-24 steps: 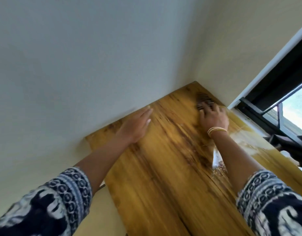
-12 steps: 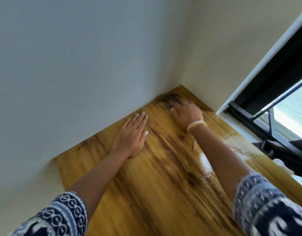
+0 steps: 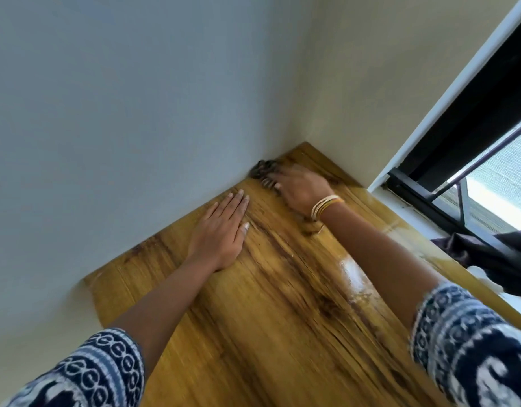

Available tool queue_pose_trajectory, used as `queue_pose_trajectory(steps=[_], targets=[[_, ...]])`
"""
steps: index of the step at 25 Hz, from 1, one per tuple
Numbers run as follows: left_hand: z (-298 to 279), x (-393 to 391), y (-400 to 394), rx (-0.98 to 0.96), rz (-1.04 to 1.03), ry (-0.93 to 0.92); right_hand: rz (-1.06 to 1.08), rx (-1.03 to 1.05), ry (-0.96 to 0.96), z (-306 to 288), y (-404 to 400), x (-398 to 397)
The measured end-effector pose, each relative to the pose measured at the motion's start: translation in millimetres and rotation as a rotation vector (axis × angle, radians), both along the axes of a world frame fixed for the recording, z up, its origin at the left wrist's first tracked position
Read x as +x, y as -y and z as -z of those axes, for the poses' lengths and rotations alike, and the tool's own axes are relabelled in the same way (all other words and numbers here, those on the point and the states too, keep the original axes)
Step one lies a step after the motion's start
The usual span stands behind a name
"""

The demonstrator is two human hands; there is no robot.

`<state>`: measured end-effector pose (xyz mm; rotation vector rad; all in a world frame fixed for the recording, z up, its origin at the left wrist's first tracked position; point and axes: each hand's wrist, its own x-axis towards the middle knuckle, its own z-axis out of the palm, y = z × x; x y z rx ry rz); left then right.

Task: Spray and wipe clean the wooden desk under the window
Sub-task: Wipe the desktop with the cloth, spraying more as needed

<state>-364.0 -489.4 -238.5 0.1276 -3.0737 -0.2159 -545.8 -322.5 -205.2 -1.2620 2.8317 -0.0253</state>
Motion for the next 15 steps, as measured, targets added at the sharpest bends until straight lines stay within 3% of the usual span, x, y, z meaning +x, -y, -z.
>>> queue_pose_trajectory(steps=[3,4,6,9,11,15], targets=[[0,1,-1,-0.006,-0.009,-0.002,0.401,-0.043,-0.008,-2,-18,-54],[1,0,0,0.001,-0.007,-0.004,0.429,-0.069,-0.017,-4,-12,-47],[1,1,0,0.018,-0.004,0.000,0.295,-0.092,-0.047,-5,4,-2],[0,-1,0,0.011,-0.006,-0.006,-0.132,-0.169,-0.023,-3,-21,80],[-2,0,0,0.008,-0.003,0.005,-0.150,-0.232,-0.011,-4,-67,90],[-4,1,-1,0.030,-0.006,0.017,0.583,-0.311,-0.093,-7,-137,53]])
